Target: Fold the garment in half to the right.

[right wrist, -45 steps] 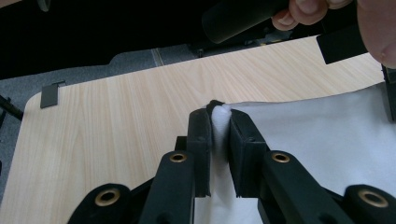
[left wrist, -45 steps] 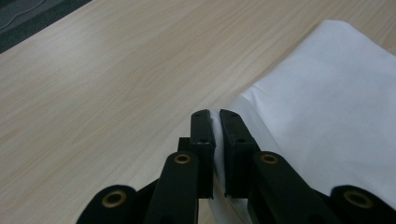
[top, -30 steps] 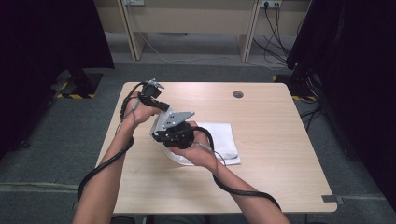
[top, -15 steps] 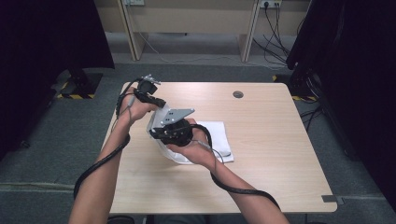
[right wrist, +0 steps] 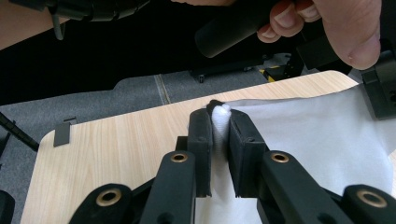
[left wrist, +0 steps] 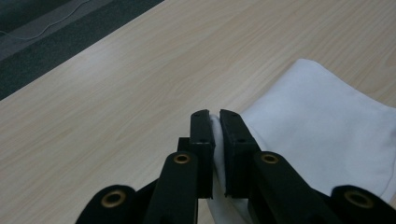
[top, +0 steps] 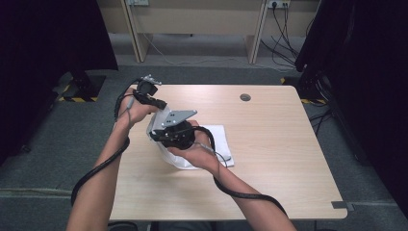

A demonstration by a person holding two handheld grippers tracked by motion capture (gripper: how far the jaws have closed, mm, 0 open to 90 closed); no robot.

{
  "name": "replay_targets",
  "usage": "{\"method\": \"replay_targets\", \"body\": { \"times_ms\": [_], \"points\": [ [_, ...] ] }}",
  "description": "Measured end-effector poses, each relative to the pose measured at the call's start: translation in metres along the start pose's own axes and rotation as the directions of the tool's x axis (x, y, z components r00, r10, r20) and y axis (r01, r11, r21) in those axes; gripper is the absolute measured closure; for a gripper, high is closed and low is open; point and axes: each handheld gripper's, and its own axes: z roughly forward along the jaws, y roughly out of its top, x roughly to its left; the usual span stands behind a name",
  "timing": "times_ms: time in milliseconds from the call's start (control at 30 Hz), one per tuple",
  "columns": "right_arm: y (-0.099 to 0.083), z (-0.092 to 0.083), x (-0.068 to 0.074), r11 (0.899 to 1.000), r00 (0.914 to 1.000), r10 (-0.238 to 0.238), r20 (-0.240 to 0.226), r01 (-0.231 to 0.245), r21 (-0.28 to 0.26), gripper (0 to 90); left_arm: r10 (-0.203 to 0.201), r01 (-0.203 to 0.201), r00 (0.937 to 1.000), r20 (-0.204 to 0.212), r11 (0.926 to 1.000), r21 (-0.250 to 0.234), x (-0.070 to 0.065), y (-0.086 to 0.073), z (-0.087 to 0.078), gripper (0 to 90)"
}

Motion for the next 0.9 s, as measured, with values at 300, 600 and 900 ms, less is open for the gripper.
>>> {"method": "replay_targets", "body": {
  "times_ms": [300,600,900],
  "points": [
    [-0.001,-0.003,-0.001,1.000,1.0000,-0.001,0.002,0.001,-0.006,80.7,-0.006,0.006,1.0000,0.008,0.9999,-0.012,-0.003,0.001,0.000,83.8],
    [-0.005,-0.014,-0.006,1.000,0.9998,-0.003,0.020,0.003,0.002,80.7,-0.006,0.007,0.9998,0.021,0.9998,-0.018,-0.008,0.004,0.006,83.6],
    [-0.011,-0.028,-0.013,1.000,0.9993,0.000,0.038,0.000,0.002,80.7,-0.020,0.022,0.9988,0.044,0.9988,-0.044,-0.012,0.008,0.012,83.6]
  ]
}}
